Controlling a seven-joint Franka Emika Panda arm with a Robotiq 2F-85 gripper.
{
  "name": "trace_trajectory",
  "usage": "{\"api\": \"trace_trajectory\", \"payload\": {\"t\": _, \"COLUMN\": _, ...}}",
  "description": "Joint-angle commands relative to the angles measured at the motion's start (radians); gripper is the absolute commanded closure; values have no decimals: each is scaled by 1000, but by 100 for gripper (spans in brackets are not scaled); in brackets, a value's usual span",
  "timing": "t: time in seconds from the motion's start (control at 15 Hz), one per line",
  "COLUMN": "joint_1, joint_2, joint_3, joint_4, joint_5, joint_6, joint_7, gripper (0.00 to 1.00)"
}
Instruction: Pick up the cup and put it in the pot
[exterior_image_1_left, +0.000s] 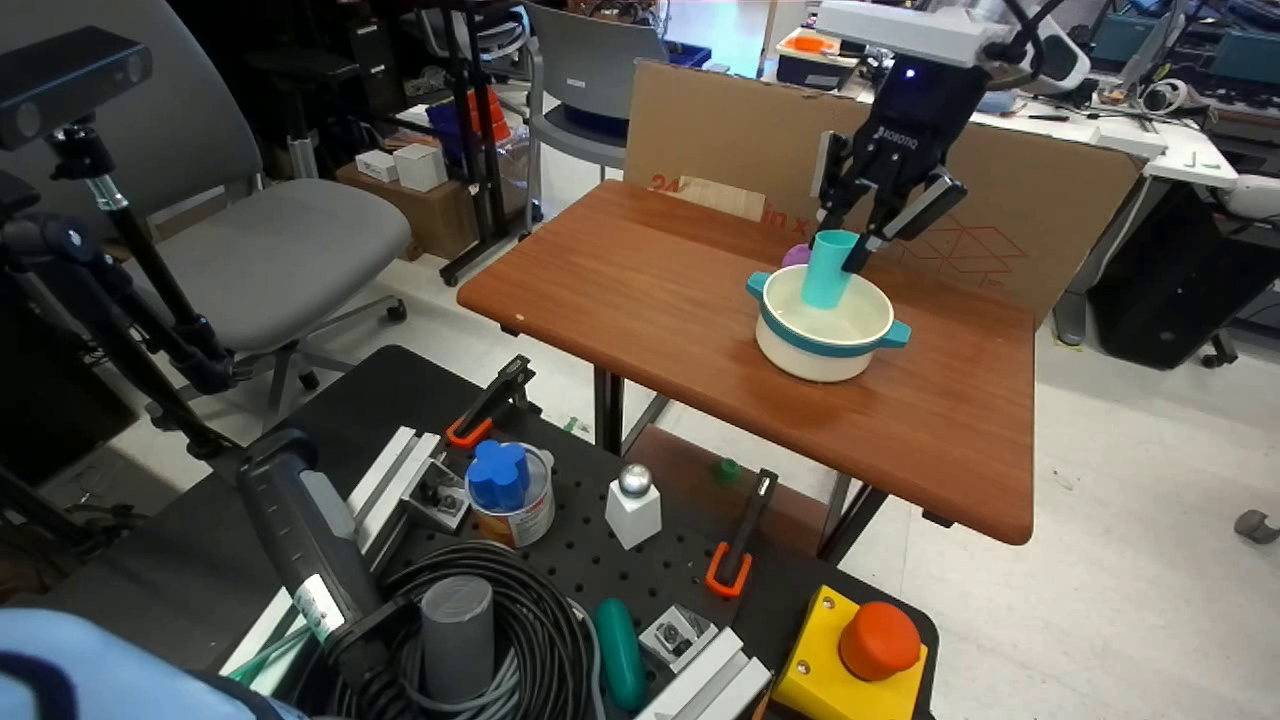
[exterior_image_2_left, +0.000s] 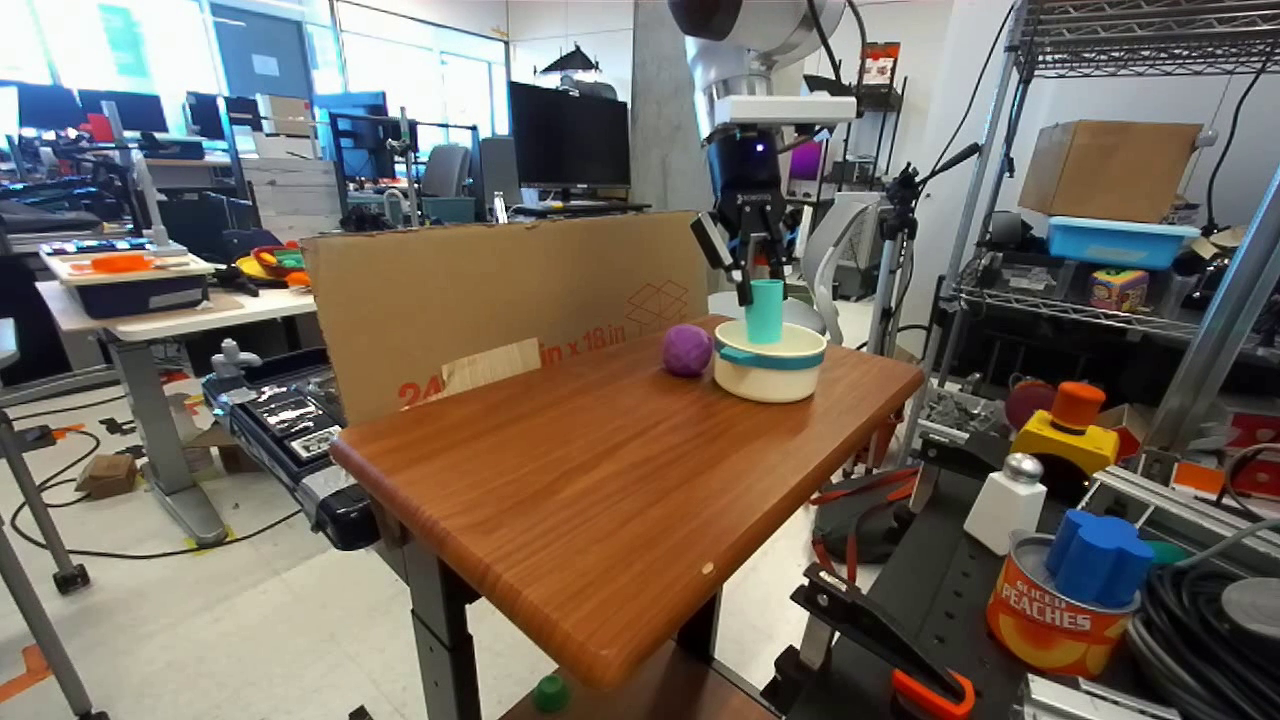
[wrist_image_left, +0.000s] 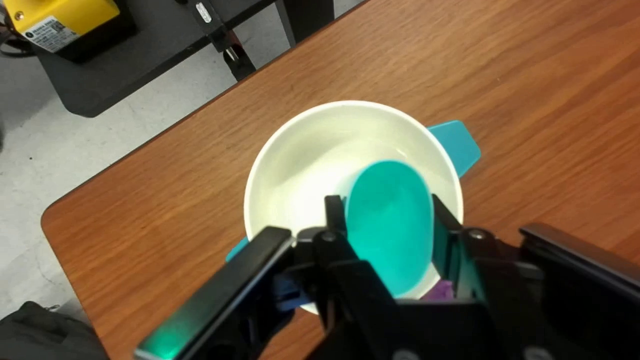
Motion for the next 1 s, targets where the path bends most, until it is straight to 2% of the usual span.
{"api": "trace_trajectory", "payload": {"t": 0.0, "joint_1": 3, "joint_2": 55, "joint_3": -11, "joint_4": 60, "joint_5": 8, "joint_6": -25, "joint_7": 34, "gripper": 84}}
{"api": "trace_trajectory", "payload": {"t": 0.4, "joint_1": 9, "joint_2": 108, "joint_3": -15, "joint_4": 90, "joint_5": 1, "joint_6": -22, "joint_7": 64, "gripper": 84}}
{"api": "trace_trajectory", "payload": {"t": 0.47, "joint_1": 10, "joint_2": 115, "joint_3": -14, "joint_4": 93, "joint_5": -1, "joint_6": -18, "joint_7": 63, "gripper": 54}}
{"api": "trace_trajectory", "payload": {"t": 0.53, "joint_1": 11, "joint_2": 117, "joint_3": -13, "joint_4": 93, "joint_5": 1, "joint_6": -20, "joint_7": 64, "gripper": 32}}
{"api": "trace_trajectory", "payload": {"t": 0.67, "joint_1": 16, "joint_2": 115, "joint_3": -11, "joint_4": 88, "joint_5": -2, "joint_6": -18, "joint_7": 61, "gripper": 28}}
{"api": "trace_trajectory", "payload": {"t": 0.93, "joint_1": 40, "joint_2": 63, "joint_3": -2, "joint_4": 37, "joint_5": -15, "joint_6": -1, "joint_7": 44, "gripper": 2}}
